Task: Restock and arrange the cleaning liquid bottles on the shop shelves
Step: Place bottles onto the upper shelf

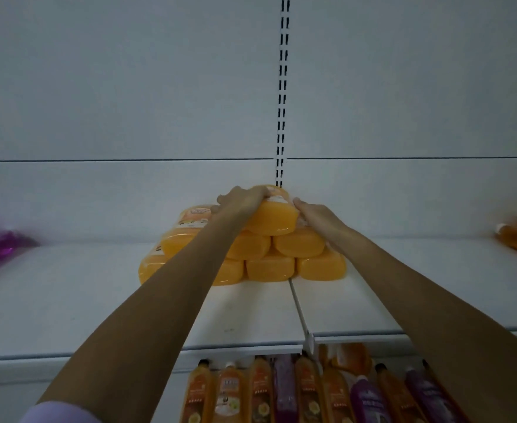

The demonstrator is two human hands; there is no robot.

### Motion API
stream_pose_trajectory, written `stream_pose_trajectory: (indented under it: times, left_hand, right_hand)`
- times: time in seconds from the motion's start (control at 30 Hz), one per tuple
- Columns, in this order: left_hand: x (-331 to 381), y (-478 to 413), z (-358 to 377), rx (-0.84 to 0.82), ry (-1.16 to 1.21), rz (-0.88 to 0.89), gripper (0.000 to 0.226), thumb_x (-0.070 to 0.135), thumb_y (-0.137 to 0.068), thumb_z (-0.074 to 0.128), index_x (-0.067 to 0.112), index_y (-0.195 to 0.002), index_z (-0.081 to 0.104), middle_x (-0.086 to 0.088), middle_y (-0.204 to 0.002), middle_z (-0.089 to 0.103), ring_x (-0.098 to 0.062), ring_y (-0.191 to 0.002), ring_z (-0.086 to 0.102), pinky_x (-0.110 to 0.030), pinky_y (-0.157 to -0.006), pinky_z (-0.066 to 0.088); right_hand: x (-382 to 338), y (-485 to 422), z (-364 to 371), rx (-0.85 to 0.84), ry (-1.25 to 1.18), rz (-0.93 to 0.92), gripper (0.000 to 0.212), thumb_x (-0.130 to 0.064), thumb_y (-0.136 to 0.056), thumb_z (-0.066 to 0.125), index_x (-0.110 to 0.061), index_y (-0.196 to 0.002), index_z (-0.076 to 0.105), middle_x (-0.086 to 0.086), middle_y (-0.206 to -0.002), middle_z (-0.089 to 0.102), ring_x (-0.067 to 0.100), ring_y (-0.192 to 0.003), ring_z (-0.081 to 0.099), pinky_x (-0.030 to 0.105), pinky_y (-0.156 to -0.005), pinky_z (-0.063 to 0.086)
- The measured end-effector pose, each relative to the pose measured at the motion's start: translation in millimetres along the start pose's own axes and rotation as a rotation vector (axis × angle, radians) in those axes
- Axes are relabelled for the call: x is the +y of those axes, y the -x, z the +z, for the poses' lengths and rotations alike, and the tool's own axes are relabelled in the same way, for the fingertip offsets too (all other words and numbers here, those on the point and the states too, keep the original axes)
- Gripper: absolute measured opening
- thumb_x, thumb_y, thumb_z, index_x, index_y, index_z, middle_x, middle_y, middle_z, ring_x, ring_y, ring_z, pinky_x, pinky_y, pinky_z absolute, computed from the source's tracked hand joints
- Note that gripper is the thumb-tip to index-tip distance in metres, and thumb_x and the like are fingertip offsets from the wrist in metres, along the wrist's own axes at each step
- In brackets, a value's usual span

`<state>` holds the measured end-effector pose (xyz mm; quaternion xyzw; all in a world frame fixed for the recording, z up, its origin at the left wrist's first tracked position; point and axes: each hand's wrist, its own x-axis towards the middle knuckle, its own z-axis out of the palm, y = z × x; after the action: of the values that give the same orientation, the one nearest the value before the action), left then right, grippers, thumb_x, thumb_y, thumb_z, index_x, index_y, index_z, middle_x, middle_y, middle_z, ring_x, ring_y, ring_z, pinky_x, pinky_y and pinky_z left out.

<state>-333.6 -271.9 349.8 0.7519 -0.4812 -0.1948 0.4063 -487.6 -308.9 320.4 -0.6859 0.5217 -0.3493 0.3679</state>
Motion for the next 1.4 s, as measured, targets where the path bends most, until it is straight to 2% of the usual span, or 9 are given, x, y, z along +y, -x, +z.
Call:
stream_pose_trajectory:
  times: [0.17, 0.3, 0.5, 0.67, 0.83, 1.03, 1.13, 1.3, 1.4]
  left_hand:
    - [3.5, 19.7, -6.1, 0.234, 0.035, 0.295, 0.047, 0.044, -0.089, 0.043, 0.016, -0.125, 0.057, -0.011, -0.131, 0.053, -0.032, -0.121, 0.046, -0.048, -0.098, 0.040]
    - [10.7, 52.1, -7.1, 0.260, -0.081, 0.594, 0.039, 0.032, -0.090, 0.051, 0.016, -0.126, 0.058, -0.007, -0.135, 0.053, -0.026, -0.128, 0.040, -0.038, -0.104, 0.034]
    - [14.4, 100.6, 28.0, 0.206, -0.159, 0.768, 0.053, 0.038, -0.079, 0.039, 0.016, -0.122, 0.060, -0.006, -0.133, 0.053, -0.027, -0.123, 0.041, -0.037, -0.100, 0.031]
    - [32.5, 128.7, 58.9, 0.371, -0.201, 0.949, 0.048, 0.031, -0.076, 0.041, 0.005, -0.108, 0.066, -0.019, -0.122, 0.059, -0.040, -0.113, 0.051, -0.046, -0.093, 0.041]
    - [57.4, 186.7, 116.3, 0.190, -0.091, 0.899, 0.044, 0.025, -0.077, 0.047, 0.009, -0.113, 0.065, -0.011, -0.127, 0.057, -0.030, -0.117, 0.047, -0.039, -0.096, 0.037]
    - [62.8, 255.1, 212.2, -0.081, 0.060, 0.863, 0.026, 0.011, -0.083, 0.057, 0.010, -0.108, 0.065, -0.006, -0.112, 0.058, -0.018, -0.094, 0.059, -0.030, -0.081, 0.047]
    - [55.5, 282.0, 260.5, -0.239, 0.028, 0.869, 0.025, 0.009, -0.084, 0.059, 0.009, -0.108, 0.065, -0.009, -0.109, 0.058, -0.020, -0.090, 0.060, -0.032, -0.081, 0.047]
    - [31.4, 299.9, 325.1, -0.421, -0.032, 0.703, 0.024, 0.010, -0.085, 0.059, 0.011, -0.108, 0.066, -0.010, -0.114, 0.059, -0.025, -0.094, 0.061, -0.030, -0.085, 0.047]
    - [20.2, 300.1, 355.5, -0.457, -0.054, 0.621, 0.026, 0.007, -0.084, 0.059, 0.009, -0.108, 0.069, -0.014, -0.116, 0.061, -0.030, -0.100, 0.061, -0.031, -0.087, 0.047]
  right_hand:
    - [5.4, 14.1, -11.1, 0.126, 0.103, -0.087, 0.053, -0.048, -0.100, 0.028, -0.013, -0.135, 0.050, 0.007, -0.139, 0.050, 0.024, -0.127, 0.045, 0.028, -0.094, 0.032]
    - [19.0, 22.6, -24.8, 0.263, 0.121, -0.112, 0.048, -0.034, -0.102, 0.035, -0.010, -0.143, 0.038, 0.007, -0.148, 0.040, 0.022, -0.137, 0.035, 0.029, -0.108, 0.027]
    - [52.2, 57.1, -60.2, 0.396, 0.159, -0.077, 0.052, -0.024, -0.096, 0.049, -0.010, -0.144, 0.037, 0.012, -0.143, 0.044, 0.024, -0.131, 0.042, 0.029, -0.103, 0.033]
    - [84.6, 99.8, -114.1, 0.478, 0.191, -0.078, 0.050, -0.018, -0.094, 0.054, -0.008, -0.141, 0.040, 0.012, -0.138, 0.048, 0.024, -0.126, 0.046, 0.029, -0.101, 0.035]
    - [121.3, 142.7, -174.0, 0.509, 0.264, -0.071, 0.048, -0.015, -0.092, 0.056, -0.010, -0.138, 0.044, 0.011, -0.132, 0.053, 0.023, -0.117, 0.051, 0.025, -0.093, 0.038]
    - [195.0, 213.2, -238.3, 0.540, 0.310, 0.014, 0.044, -0.010, -0.090, 0.056, -0.008, -0.133, 0.049, 0.010, -0.124, 0.053, 0.019, -0.107, 0.051, 0.025, -0.086, 0.039]
    - [235.0, 246.8, -261.3, 0.535, 0.300, 0.122, 0.044, -0.009, -0.090, 0.055, -0.006, -0.134, 0.048, 0.011, -0.124, 0.053, 0.024, -0.113, 0.051, 0.029, -0.091, 0.040]
    - [303.2, 277.0, -277.8, 0.495, 0.310, 0.248, 0.044, -0.016, -0.089, 0.061, -0.006, -0.131, 0.051, 0.013, -0.121, 0.057, 0.022, -0.107, 0.054, 0.024, -0.084, 0.039]
    - [337.4, 279.7, -280.9, 0.470, 0.306, 0.324, 0.037, -0.023, -0.090, 0.062, -0.005, -0.122, 0.057, 0.013, -0.116, 0.061, 0.026, -0.107, 0.058, 0.034, -0.091, 0.046]
